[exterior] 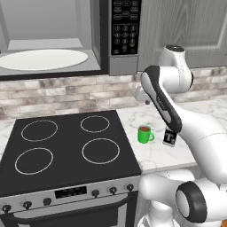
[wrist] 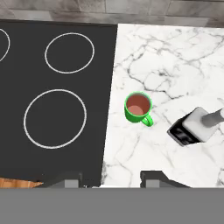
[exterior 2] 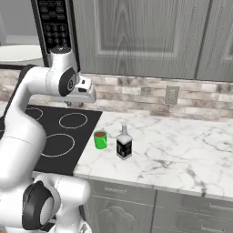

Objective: Place the microwavable item in the microwave. Then, close the microwave door and press the start button.

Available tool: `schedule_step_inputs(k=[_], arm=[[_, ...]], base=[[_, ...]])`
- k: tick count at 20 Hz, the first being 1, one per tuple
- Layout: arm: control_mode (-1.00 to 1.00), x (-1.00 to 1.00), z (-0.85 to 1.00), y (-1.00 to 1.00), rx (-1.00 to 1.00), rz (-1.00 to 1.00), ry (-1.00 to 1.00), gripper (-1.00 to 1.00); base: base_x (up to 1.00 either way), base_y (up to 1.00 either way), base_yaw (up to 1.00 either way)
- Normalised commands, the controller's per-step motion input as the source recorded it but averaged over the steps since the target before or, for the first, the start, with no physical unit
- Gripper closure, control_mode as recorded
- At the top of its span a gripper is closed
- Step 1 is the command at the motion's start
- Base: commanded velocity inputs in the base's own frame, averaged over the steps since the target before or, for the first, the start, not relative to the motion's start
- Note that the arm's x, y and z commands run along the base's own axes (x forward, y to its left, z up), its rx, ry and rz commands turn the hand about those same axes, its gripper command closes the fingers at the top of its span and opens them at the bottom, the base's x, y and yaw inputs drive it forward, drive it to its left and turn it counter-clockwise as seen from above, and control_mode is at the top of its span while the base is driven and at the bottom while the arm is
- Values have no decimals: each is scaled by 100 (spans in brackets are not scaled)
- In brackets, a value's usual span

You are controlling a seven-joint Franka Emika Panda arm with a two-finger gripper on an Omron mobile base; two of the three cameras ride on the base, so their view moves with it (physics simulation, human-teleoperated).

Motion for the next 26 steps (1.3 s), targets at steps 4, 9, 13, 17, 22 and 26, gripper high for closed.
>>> schedule_step_inputs(k=[4,9,13,17,22,26], arm=[[-100,-13,-16,9,-1,1,0,-100],[-100,-23,-94,17,-16,3,0,-100],[-100,-35,-88,-21,-3,5,0,-100],[-100,-3,-29,-41,0,3,5,-100],[-100,20,-15,-40,0,6,10,-100],[-100,50,-6,-10,0,2,7,-100]], base=[[0,0,0],[0,0,0],[0,0,0],[0,0,0],[0,0,0],[0,0,0]])
